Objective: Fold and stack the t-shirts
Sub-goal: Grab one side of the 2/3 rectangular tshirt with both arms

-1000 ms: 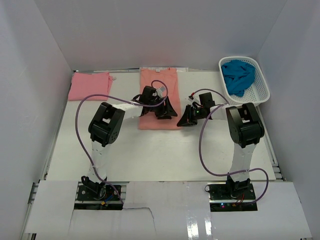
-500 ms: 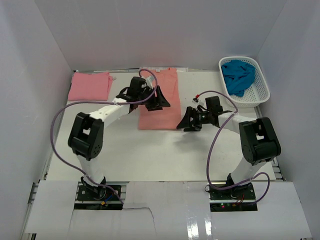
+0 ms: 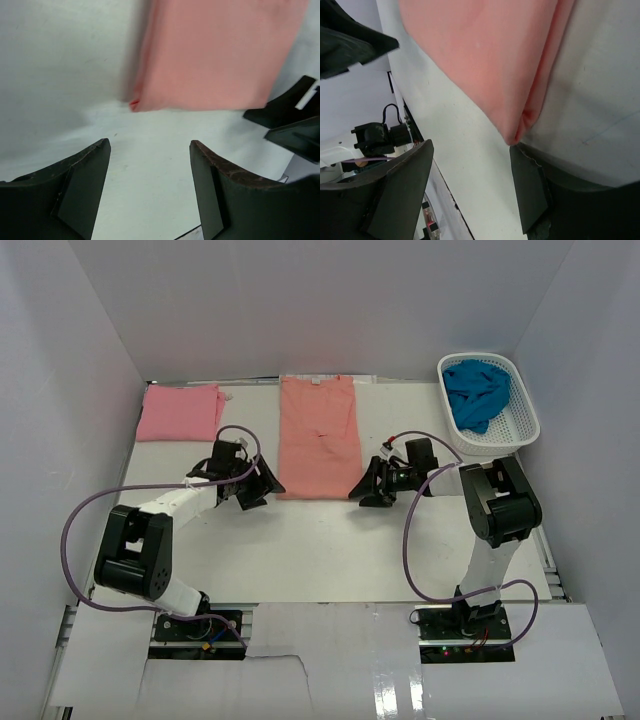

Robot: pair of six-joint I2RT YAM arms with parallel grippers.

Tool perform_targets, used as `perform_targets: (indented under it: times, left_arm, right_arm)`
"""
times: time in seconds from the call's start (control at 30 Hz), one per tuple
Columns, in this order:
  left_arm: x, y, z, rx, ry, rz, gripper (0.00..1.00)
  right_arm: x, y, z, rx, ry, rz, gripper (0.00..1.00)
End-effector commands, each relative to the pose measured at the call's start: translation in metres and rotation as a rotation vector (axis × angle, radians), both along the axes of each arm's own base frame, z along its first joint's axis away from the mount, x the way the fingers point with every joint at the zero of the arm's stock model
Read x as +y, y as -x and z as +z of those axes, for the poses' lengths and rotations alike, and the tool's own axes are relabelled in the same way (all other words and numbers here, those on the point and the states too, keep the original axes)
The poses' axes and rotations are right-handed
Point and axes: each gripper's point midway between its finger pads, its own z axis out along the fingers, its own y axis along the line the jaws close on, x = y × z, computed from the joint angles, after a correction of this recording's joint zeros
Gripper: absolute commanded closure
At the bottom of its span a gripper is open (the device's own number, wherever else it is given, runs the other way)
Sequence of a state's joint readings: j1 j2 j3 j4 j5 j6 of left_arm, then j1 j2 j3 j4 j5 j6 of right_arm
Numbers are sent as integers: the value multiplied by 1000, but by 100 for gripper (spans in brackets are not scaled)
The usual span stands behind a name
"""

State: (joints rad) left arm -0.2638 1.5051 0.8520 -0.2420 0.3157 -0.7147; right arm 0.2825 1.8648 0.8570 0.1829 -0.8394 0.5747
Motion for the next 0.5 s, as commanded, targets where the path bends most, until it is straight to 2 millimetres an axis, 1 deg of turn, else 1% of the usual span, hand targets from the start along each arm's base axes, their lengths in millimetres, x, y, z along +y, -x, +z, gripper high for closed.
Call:
perform_targets:
  times: [0.0,0.03,0.1,0.13,0.27,0.33,0.4,0.47]
  left_arm:
    - [10,-3,13,-52,5,78,25]
    - [12,-1,8,-46,6,92,25]
    - [13,0,6,-47,10,109,25]
    - [14,3,1,-38,7,113,25]
    - [19,6,-10,-20,-1,152,25]
    - [23,3,-17,-19,-21,179,25]
    - [24,-1,-18,-27,-10,204,25]
    - [23,-1,-25,-10,3,224,25]
  right_arm:
    - [-6,-22,-20,-13,73,-84,31]
    - [-8,-25,-24,-8,88,-104,32]
    - [-9,-27,-26,-1,94,-117,33]
    - [-9,-28,-28,2,93,-120,34]
    - [-13,-30,-33,7,121,-146,35]
    - [-14,-30,-33,2,126,-152,36]
    - [-17,-32,-34,-1,146,-171,37]
    - [-20,-34,-35,-2,163,-186,38]
